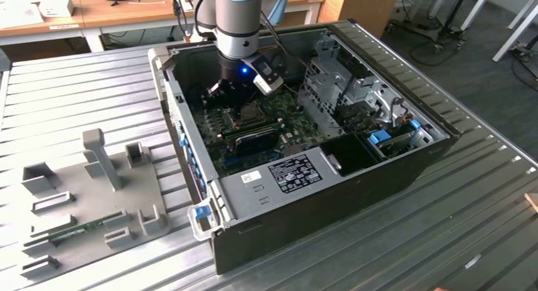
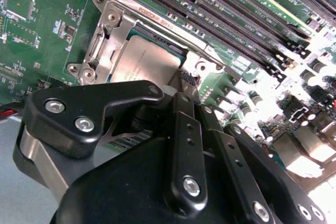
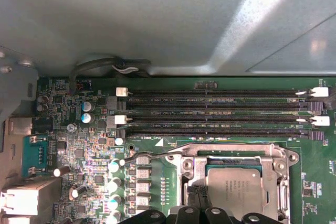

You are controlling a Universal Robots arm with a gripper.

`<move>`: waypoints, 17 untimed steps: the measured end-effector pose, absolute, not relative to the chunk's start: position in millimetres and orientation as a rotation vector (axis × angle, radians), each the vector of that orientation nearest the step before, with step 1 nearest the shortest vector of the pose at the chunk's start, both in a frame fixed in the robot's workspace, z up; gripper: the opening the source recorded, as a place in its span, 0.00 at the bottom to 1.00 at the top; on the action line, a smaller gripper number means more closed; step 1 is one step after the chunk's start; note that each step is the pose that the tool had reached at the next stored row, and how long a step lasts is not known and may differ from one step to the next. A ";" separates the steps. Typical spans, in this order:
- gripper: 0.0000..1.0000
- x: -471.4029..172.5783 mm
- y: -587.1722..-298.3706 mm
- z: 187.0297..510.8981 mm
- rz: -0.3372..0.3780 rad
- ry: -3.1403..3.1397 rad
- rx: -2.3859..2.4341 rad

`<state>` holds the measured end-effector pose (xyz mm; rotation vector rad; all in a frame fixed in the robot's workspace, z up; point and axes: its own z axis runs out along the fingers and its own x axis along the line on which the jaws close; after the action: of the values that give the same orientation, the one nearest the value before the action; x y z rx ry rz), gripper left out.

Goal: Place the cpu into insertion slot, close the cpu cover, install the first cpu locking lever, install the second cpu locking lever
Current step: 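Close the cpu cover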

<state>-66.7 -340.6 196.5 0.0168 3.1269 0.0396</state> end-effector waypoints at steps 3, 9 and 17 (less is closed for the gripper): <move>0.10 -66.7 -340.6 196.5 0.040 3.127 0.017; 0.10 -66.8 -340.7 196.4 0.039 3.127 0.017; 0.10 -66.9 -340.8 196.2 0.039 3.127 0.017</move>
<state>-66.9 -340.8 196.2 0.0168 3.1273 0.0386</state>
